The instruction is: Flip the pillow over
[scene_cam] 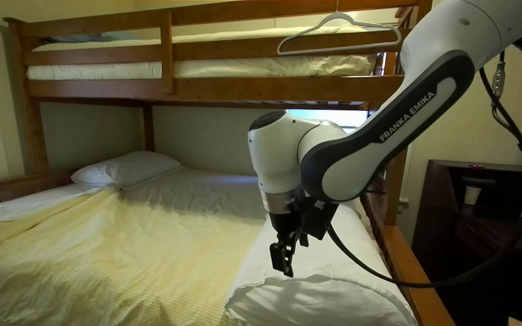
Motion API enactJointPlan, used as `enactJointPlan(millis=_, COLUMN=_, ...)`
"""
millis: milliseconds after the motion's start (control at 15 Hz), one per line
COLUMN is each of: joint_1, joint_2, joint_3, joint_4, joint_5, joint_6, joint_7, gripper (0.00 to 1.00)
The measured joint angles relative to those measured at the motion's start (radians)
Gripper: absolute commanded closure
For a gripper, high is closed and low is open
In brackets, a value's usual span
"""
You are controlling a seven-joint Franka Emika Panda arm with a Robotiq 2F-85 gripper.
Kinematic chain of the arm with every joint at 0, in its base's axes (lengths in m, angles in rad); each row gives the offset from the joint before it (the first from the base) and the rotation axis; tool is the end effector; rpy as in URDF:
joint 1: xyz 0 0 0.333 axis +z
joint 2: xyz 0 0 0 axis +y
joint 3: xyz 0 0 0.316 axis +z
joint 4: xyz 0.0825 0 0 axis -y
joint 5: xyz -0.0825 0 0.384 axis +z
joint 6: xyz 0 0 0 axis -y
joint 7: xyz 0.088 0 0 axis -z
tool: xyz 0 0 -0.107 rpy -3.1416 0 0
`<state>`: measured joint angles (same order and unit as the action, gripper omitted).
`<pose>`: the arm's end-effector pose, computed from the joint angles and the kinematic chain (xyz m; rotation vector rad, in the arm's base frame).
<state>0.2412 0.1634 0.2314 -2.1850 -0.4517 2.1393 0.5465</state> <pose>0.4818 0.2248 0.3025 2.7547 0.2919 -0.0233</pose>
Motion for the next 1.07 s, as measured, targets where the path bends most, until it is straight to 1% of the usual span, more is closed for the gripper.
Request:
enactJointPlan(millis=200, joint_1=0.012, joint_2=0.01, joint_3=-0.014, joint_4=-0.006, joint_5=-0.037, joint_6=0.016, joint_7=0.017, gripper=0.0)
enactJointPlan(millis=600, joint_1=0.051, joint_2=0.096, joint_3=-0.04, joint_4=-0.012, joint_5=-0.159, joint_6=0.156, joint_7=0.098, gripper=0.0)
enactJointPlan(millis=667, joint_1=0.06, joint_2=0.113, joint_3=-0.047, joint_4=-0.012, joint_5=-0.184, joint_6=0.174, joint_7=0.116, gripper=0.04)
enactJointPlan(millis=733, joint_1=0.07, joint_2=0.13, joint_3=-0.054, joint_4=-0.011, joint_5=-0.208, joint_6=0.188, joint_7=0.135, gripper=0.26)
enactJointPlan(millis=867, joint_1=0.09, joint_2=0.161, joint_3=-0.07, joint_4=-0.011, joint_5=-0.264, joint_6=0.211, joint_7=0.171, gripper=0.31)
enactJointPlan(millis=933, joint_1=0.1, joint_2=0.176, joint_3=-0.078, joint_4=-0.011, joint_5=-0.294, joint_6=0.221, joint_7=0.188, gripper=0.37)
enactJointPlan(millis=1000, joint_1=0.11, joint_2=0.189, joint_3=-0.085, joint_4=-0.011, joint_5=-0.331, joint_6=0.227, joint_7=0.207, gripper=0.4)
enactJointPlan(millis=1067, joint_1=0.119, joint_2=0.202, joint_3=-0.092, joint_4=-0.011, joint_5=-0.37, joint_6=0.231, joint_7=0.226, gripper=0.4)
